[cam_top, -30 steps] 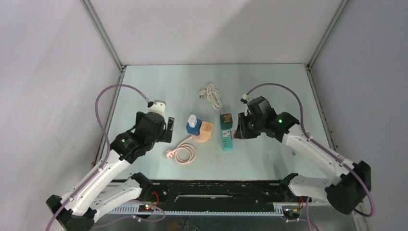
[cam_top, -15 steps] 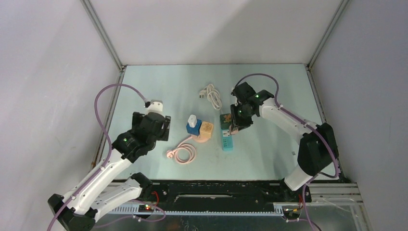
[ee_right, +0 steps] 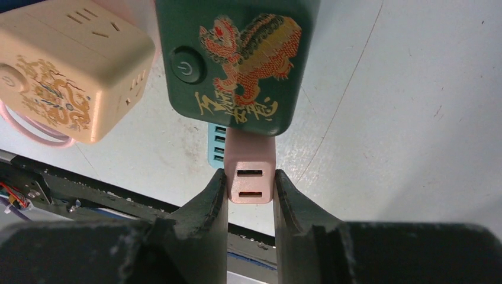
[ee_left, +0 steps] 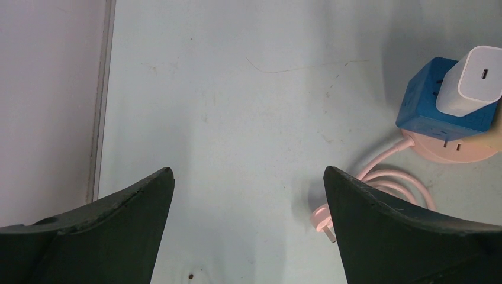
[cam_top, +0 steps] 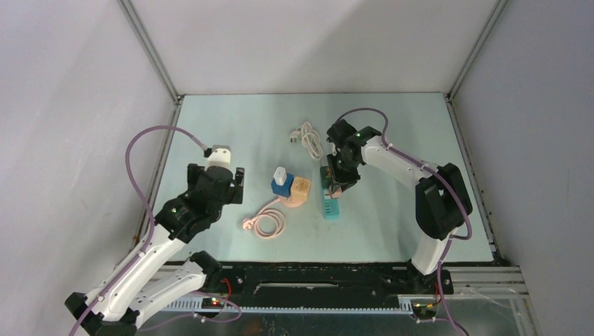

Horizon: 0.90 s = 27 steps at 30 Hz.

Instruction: Insert the plug

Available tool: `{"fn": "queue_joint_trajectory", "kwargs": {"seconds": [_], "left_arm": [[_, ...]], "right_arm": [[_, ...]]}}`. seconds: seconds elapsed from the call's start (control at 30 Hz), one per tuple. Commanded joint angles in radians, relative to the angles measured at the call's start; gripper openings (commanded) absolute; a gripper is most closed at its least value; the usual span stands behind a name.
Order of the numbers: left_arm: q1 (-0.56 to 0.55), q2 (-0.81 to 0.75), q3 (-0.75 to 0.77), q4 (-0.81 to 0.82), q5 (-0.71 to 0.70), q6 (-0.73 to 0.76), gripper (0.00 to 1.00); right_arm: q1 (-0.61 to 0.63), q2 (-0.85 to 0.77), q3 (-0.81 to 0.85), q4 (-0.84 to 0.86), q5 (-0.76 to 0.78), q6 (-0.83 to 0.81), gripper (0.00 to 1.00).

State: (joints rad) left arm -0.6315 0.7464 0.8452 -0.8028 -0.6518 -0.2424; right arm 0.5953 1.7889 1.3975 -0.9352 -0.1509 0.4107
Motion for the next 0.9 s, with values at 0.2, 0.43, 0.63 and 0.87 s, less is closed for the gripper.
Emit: {"fn": "queue_joint_trajectory", "kwargs": {"seconds": [0.2,0.43,0.63,0.87], "left_arm": [[0.004,0.013,-0.020,0.030,0.001,0.012,1.00],[0.004,0.014,-0.021,0.031,0.009,0.014,1.00],[0.004,0.018,-0.021,0.031,0.011,0.015,1.00],[0.004,0.018,-0.021,0.033,0.012,0.015,1.00]], "right_arm": [[0.023,0.038,0.078,-0.035,0.083,0.008,0.00],[0.033,0.064,0.101,-0.072,0.132,0.017,0.00],[0.041,0.102,0.120,-0.086,0.144,0.020,0.00],[0.049,0.139,0.110,-0.069,0.141,0.022,0.00]]}}
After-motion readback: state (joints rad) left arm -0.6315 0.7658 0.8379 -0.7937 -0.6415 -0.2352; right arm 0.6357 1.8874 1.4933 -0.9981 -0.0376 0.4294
